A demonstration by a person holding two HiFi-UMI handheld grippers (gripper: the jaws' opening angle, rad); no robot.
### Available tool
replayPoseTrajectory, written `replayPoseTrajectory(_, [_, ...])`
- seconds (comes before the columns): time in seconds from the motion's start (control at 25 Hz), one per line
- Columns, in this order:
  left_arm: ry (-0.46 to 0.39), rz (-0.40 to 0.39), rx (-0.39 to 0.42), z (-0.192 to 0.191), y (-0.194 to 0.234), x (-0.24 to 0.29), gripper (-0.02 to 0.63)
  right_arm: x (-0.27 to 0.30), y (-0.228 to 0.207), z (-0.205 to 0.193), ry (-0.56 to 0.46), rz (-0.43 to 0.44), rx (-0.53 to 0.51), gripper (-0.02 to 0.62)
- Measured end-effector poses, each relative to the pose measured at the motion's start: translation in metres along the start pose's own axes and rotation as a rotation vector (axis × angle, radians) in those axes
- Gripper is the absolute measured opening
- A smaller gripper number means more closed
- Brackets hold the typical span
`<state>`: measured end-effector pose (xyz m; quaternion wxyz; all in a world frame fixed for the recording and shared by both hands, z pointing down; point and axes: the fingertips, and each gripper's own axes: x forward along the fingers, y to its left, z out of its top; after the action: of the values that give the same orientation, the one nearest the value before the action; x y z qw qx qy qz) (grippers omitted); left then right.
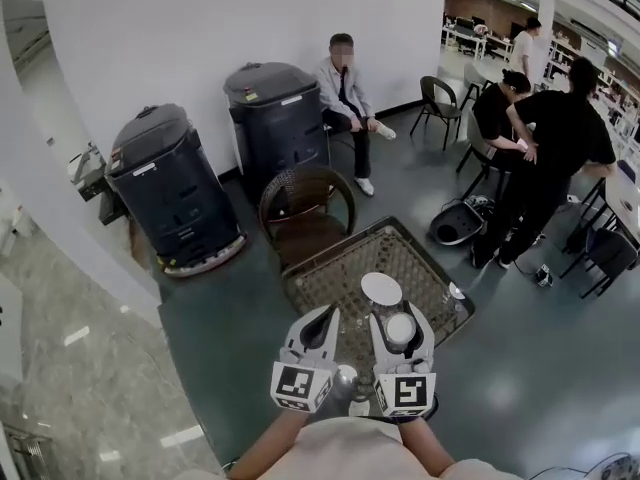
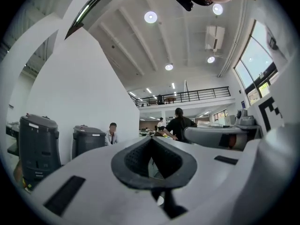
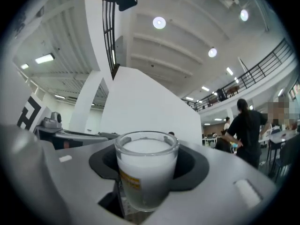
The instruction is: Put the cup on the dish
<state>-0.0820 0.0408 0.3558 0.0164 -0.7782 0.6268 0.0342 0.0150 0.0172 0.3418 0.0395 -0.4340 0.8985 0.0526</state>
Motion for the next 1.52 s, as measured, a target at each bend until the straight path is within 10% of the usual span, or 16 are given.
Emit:
replayPoseTrajectory(0.72, [0.102,0.034,-0.024,-0.076,-0.007,0.146,0.002,0.081,-0.117,-0.113,0.146,-0.033,0.023,0.245])
replayPoseTrajectory(1.52, [0.236,-0.053,0.02,-0.159,0.063,0.233,0.002,0.18,-0.141,-0.206,0.241,-0.146,0.033,0.245])
